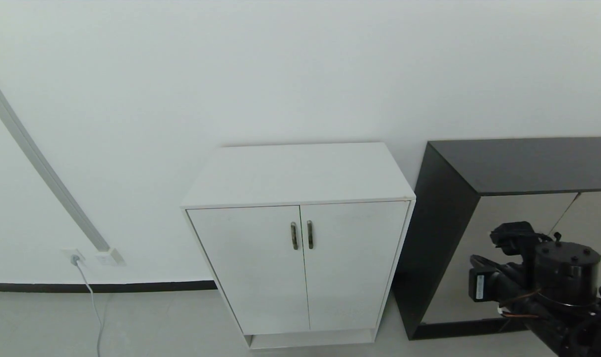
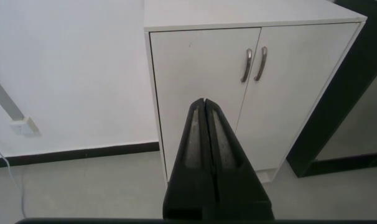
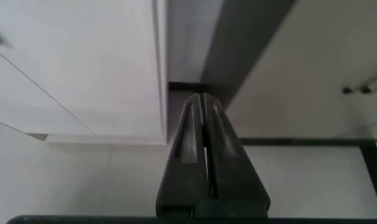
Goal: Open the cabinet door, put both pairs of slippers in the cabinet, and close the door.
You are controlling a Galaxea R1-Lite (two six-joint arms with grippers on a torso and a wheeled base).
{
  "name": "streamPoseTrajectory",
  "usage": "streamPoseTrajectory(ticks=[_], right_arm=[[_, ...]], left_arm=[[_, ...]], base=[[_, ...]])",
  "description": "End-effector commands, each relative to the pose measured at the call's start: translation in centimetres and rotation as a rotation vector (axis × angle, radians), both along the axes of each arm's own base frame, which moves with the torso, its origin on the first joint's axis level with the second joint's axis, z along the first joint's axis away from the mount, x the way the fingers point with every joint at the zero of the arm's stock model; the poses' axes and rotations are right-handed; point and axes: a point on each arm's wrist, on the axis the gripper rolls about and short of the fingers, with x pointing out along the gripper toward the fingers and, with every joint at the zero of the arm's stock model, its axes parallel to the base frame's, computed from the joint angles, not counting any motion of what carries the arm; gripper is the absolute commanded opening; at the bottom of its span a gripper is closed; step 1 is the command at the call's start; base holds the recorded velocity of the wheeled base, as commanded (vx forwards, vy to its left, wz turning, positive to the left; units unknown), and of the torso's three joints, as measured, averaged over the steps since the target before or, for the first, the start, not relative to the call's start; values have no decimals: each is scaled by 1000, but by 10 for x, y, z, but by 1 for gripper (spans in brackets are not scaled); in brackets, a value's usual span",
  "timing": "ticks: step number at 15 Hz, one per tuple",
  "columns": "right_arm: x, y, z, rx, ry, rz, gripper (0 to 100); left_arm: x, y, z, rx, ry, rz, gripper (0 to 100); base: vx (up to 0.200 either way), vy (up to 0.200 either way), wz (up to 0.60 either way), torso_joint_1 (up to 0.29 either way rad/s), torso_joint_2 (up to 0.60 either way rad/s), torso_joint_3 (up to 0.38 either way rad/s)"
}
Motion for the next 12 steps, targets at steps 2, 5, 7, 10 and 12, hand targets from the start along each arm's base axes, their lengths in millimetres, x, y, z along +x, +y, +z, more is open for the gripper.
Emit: streamPoseTrajectory(ticks=[2, 5, 7, 10, 12], right_arm=[[-30, -33, 10, 7, -23, -89, 0], [-54, -52, 13, 7, -37, -146, 0], [-65, -60, 18, 15, -48, -179, 0], [-85, -66, 24, 13, -30, -183, 0], [-102, -70, 25, 12, -9, -169, 0]], left_arm=[[0, 0, 0, -1, 1, -1, 0], [0, 0, 0, -1, 1, -1, 0], [0, 0, 0, 1, 1, -1, 0], [0, 0, 0, -1, 1, 1, 0], [0, 0, 0, -1, 1, -1, 0]], base=[[0, 0, 0, 0, 0, 0], [0, 0, 0, 0, 0, 0], [0, 0, 0, 0, 0, 0], [0, 0, 0, 0, 0, 0], [0, 0, 0, 0, 0, 0]])
